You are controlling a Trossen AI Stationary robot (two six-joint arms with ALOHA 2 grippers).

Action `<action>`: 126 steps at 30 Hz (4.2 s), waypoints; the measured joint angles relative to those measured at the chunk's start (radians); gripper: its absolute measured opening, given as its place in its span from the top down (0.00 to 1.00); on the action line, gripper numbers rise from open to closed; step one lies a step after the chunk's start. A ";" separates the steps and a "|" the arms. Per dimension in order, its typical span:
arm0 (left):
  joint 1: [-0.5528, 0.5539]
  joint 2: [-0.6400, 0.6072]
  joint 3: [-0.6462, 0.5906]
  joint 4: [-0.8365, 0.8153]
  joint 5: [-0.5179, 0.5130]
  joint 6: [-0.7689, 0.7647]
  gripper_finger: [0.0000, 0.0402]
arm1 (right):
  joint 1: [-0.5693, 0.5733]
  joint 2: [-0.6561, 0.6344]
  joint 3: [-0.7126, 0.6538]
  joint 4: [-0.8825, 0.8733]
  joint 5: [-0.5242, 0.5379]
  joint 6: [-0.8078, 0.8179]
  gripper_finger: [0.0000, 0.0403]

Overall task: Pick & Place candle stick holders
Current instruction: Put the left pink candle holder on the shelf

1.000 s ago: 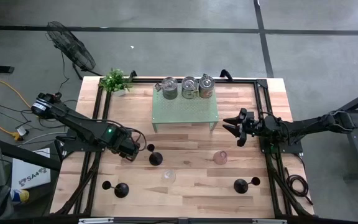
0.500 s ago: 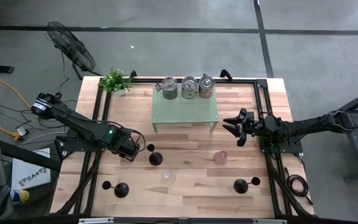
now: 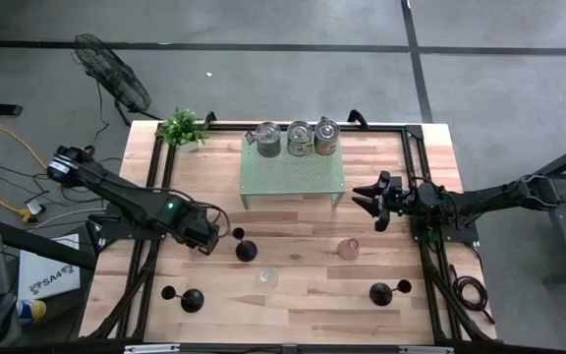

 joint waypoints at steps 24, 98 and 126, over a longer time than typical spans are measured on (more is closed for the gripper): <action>0.408 -0.074 0.285 -0.194 -0.024 0.680 0.96 | 0.000 0.000 0.000 0.000 0.000 0.000 0.63; 0.882 0.498 0.966 -0.182 0.150 1.205 0.90 | 0.000 0.000 0.000 0.000 0.000 0.000 0.63; 0.882 0.499 0.965 -0.125 0.140 1.213 0.64 | 0.000 0.000 0.000 0.000 0.000 0.000 0.63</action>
